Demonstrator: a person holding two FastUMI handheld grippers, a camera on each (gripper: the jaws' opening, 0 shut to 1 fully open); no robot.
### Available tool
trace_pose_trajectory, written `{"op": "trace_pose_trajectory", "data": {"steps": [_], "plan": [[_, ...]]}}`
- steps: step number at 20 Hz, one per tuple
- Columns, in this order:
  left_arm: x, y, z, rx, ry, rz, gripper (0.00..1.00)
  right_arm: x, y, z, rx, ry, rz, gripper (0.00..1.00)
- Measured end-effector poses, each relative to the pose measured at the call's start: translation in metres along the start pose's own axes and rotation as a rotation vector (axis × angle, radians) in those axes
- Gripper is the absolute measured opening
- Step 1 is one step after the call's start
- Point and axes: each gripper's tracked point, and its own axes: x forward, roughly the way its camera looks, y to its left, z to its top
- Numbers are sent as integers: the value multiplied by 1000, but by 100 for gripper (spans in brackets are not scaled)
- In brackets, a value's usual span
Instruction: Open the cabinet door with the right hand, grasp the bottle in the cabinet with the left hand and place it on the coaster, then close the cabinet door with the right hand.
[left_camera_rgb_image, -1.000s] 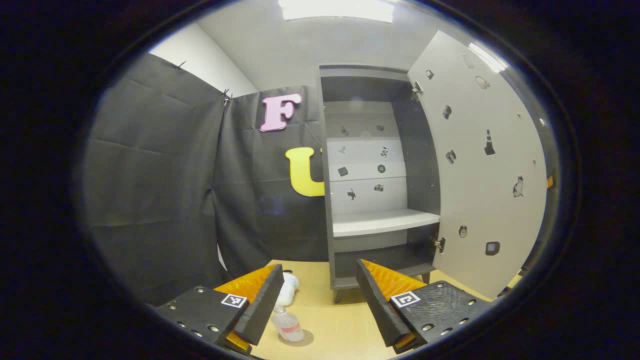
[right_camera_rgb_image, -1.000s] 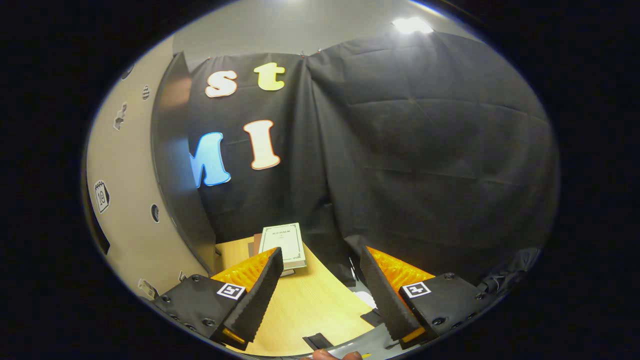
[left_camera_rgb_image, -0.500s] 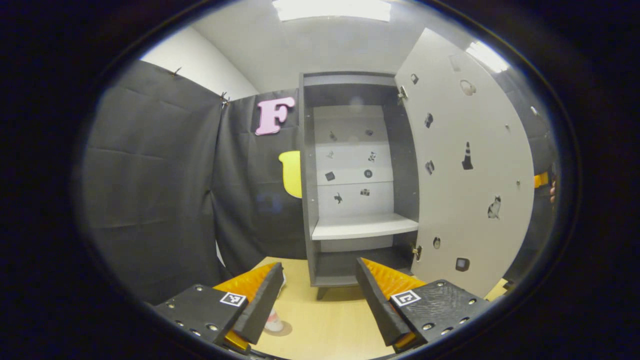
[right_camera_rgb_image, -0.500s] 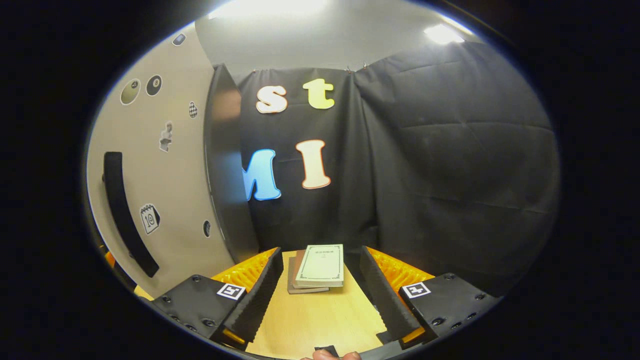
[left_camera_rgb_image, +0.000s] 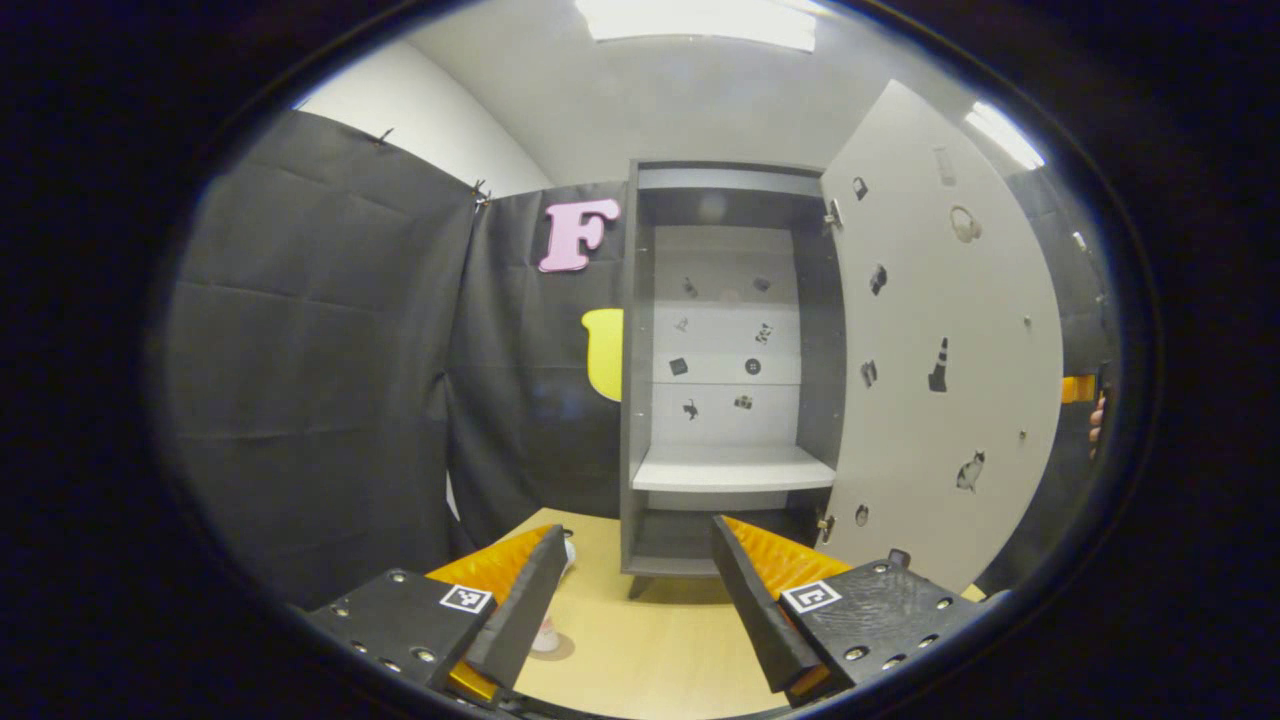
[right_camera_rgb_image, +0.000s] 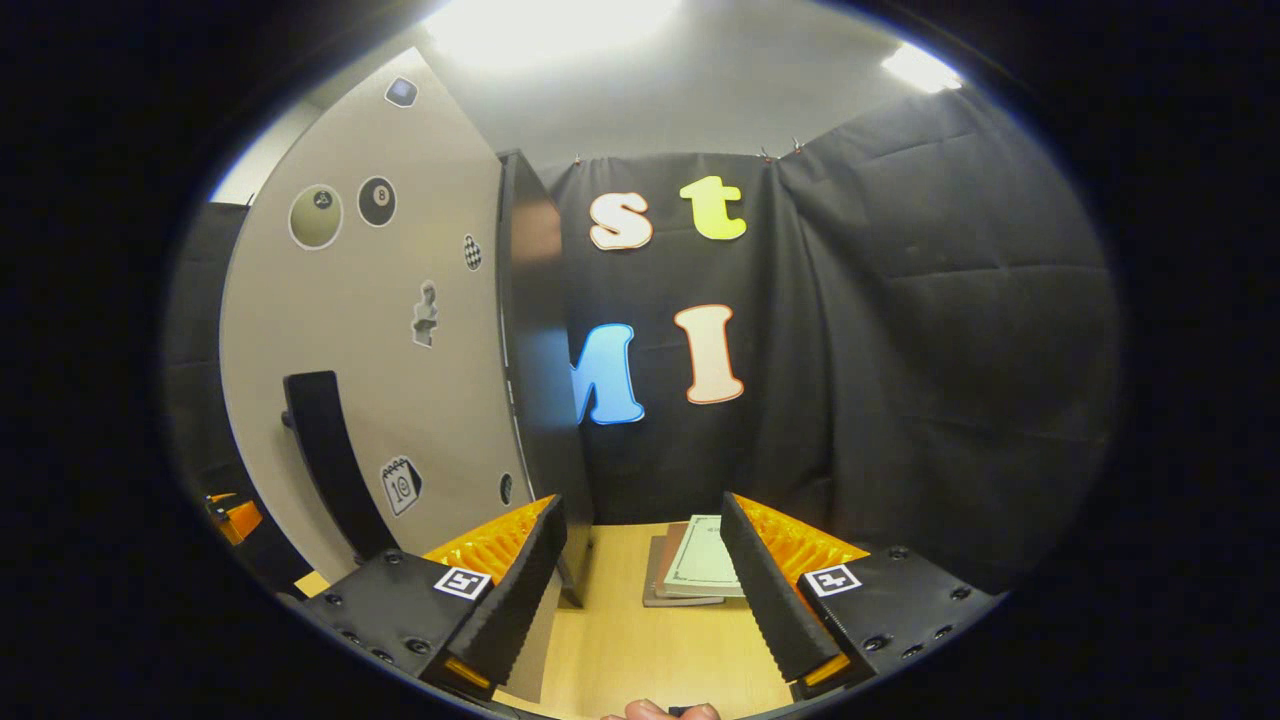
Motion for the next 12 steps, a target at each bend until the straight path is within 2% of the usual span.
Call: {"op": "trace_pose_trajectory", "data": {"steps": [4, 8, 12], "plan": [[6, 19, 0, -50, 21, 26, 89, 0, 32, 5, 22, 12, 75, 98], [18, 40, -10, -55, 42, 38, 87, -6, 56, 21, 66, 4, 146, 98], [28, 56, -13, -65, 52, 33, 88, -6, 60, 22, 73, 7, 132, 97]]}}
